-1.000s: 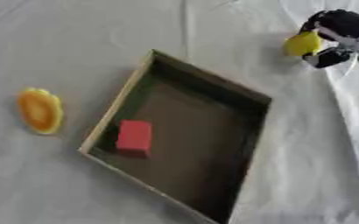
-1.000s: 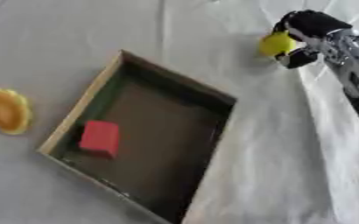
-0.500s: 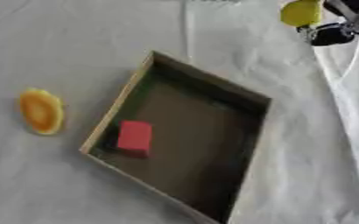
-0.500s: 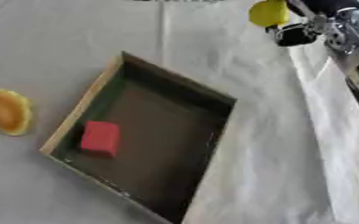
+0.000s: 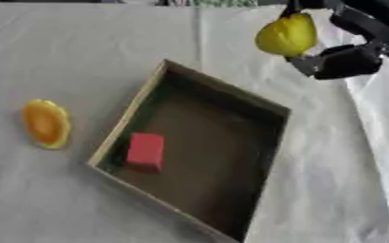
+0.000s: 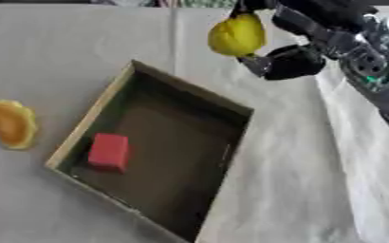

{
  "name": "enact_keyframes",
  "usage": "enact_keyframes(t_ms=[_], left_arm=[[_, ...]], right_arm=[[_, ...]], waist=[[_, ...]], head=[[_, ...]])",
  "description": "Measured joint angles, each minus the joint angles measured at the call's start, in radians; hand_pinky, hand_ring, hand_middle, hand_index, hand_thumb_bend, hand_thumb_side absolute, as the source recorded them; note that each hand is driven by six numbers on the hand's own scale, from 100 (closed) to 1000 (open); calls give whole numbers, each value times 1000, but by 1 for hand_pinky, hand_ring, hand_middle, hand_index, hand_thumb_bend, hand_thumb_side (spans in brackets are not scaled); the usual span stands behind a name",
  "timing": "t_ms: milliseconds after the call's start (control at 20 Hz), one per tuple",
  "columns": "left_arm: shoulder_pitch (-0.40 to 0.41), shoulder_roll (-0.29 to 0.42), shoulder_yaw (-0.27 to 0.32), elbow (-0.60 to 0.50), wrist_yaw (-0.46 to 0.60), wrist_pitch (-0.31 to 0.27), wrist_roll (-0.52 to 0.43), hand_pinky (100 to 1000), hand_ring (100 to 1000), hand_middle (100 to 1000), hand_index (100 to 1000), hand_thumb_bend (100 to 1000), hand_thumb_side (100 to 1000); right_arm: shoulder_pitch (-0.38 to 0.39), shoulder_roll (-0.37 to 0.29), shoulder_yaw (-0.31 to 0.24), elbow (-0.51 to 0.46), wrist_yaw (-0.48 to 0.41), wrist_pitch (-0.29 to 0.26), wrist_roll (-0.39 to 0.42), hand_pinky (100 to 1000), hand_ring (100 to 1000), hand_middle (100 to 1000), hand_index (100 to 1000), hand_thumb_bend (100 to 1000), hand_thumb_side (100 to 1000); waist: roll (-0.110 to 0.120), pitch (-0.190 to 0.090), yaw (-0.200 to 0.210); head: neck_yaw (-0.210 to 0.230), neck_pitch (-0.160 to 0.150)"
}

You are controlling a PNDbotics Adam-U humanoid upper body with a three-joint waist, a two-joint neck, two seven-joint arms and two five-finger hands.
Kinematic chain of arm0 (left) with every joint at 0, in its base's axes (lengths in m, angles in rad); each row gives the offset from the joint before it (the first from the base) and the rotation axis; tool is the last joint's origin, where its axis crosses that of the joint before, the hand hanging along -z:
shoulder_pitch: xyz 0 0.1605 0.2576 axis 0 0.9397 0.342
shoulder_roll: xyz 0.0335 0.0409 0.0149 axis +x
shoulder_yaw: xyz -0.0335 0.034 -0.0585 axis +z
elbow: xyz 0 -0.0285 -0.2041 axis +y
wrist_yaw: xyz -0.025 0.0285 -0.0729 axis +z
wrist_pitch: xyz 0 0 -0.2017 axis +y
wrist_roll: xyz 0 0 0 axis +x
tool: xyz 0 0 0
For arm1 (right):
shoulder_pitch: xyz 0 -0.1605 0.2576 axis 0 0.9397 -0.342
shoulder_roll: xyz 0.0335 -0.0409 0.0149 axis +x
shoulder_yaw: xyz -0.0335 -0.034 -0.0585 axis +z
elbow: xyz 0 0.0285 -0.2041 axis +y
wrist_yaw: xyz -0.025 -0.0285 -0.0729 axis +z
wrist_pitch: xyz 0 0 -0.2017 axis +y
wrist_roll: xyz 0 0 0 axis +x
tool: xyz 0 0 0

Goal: Pick up objects on the table and place them in the box.

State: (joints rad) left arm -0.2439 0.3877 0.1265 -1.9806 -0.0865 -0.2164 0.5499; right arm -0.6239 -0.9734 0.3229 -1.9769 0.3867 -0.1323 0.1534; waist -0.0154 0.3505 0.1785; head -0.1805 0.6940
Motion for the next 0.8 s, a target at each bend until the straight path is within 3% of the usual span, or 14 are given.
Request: enact_keyframes(t_ms=[200, 400, 550, 800], left_arm=[[-3, 0, -4, 0, 5, -1, -6, 756, 735, 737, 844, 233, 623], [-3, 0, -6, 0, 8, -1, -10, 756, 735, 737, 844, 232, 624], [-3, 0, -6, 0, 8, -3, -12, 756, 735, 737, 844, 231, 626], [-3, 0, -10, 0, 12, -1, -15, 756, 734, 737, 844, 227, 630]], right_arm=[[-39, 18, 83, -4, 16, -64, 34, 804, 640, 550, 632, 100, 100], [-44, 43, 137, -4, 51, -78, 72, 801, 645, 557, 642, 100, 100], [-44, 59, 161, -5, 77, -46, 97, 798, 648, 559, 648, 100, 100], [-46, 90, 200, -5, 112, 56, 131, 799, 664, 572, 669, 100, 100]], waist=[[-2, -9, 0], [-3, -11, -2], [-2, -12, -2], [-2, -12, -1]], head=[[-3, 1], [-3, 4], [-6, 8], [-7, 8]])
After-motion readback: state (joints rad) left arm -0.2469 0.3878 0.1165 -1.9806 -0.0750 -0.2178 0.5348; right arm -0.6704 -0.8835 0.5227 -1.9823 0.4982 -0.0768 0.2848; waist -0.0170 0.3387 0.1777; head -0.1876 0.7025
